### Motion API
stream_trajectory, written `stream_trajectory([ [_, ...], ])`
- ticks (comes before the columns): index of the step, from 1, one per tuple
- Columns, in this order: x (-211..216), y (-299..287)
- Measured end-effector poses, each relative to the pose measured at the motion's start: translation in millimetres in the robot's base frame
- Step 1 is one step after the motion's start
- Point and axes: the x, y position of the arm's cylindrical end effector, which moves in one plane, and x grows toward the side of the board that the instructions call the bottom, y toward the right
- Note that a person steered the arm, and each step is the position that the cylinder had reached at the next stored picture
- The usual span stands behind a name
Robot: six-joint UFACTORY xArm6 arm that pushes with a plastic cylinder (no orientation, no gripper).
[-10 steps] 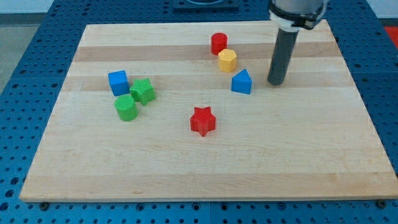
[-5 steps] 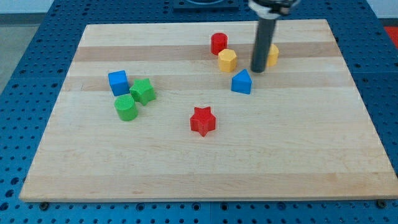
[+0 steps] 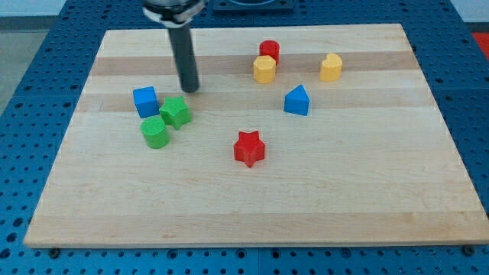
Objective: Slide blue cube closer to the blue triangle
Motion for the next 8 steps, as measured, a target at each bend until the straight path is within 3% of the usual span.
stream_trajectory([
  [2, 0.1, -75.3],
  [4, 35.7, -112.8],
  [8, 38.7, -54.9],
])
